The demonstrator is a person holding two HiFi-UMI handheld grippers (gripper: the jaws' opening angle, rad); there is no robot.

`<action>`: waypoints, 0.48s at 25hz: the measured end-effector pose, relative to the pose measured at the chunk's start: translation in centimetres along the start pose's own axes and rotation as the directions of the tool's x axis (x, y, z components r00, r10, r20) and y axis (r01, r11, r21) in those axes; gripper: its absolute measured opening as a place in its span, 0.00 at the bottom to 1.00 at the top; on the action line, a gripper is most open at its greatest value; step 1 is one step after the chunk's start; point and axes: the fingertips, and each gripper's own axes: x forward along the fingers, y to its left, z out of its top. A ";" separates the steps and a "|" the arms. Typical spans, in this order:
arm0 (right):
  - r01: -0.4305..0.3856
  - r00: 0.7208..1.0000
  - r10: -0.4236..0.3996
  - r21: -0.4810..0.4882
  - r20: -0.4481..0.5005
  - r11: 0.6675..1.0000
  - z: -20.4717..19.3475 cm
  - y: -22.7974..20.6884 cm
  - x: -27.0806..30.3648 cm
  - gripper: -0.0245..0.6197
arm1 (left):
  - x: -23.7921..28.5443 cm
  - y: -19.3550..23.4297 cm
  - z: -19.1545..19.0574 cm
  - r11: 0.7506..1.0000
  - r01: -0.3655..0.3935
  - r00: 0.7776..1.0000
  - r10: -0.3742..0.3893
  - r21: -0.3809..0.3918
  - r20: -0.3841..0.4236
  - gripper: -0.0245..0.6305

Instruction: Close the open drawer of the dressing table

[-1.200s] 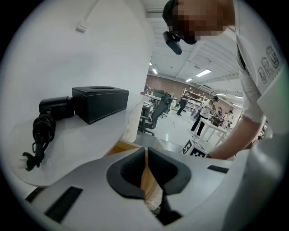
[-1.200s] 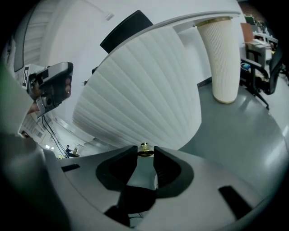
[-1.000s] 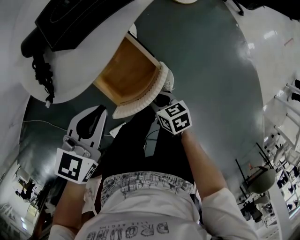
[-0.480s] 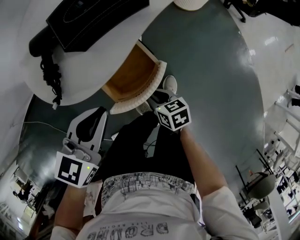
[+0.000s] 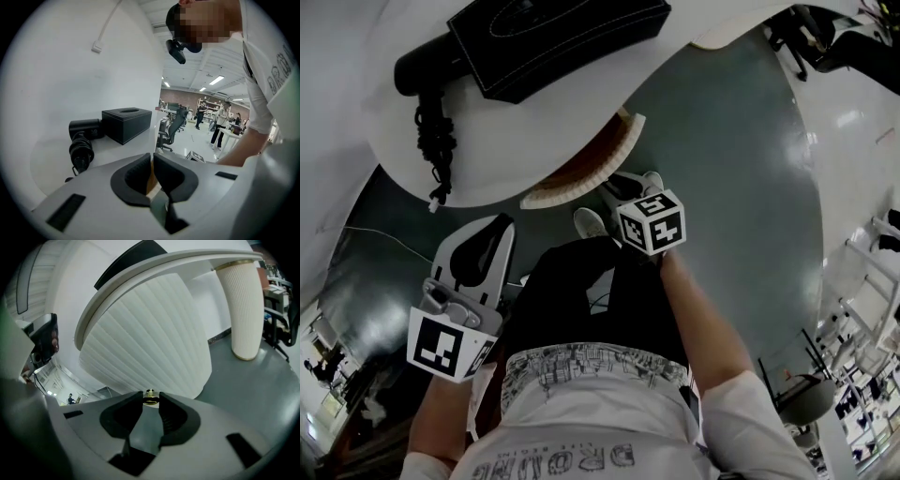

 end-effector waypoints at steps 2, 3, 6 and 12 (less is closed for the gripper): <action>-0.010 1.000 0.010 -0.008 0.007 1.000 0.8 0.1 0.6 0.22 | -0.3 0.4 0.1 1.000 -0.016 1.000 0.016 0.001 0.012 0.10; -0.015 1.000 0.015 -0.009 0.011 1.000 1.1 0.1 0.8 0.22 | -0.5 0.6 0.1 1.000 -0.024 1.000 0.024 0.002 0.018 0.10; -0.029 0.999 0.029 -0.009 0.031 1.000 1.9 0.2 1.7 0.22 | -0.9 1.3 -0.1 0.999 -0.048 0.998 0.048 0.006 0.031 0.09; -0.045 0.996 0.045 -0.006 0.075 0.999 4.5 0.5 3.1 0.22 | -1.3 2.0 -0.1 0.997 -0.081 0.996 0.080 0.014 0.044 0.09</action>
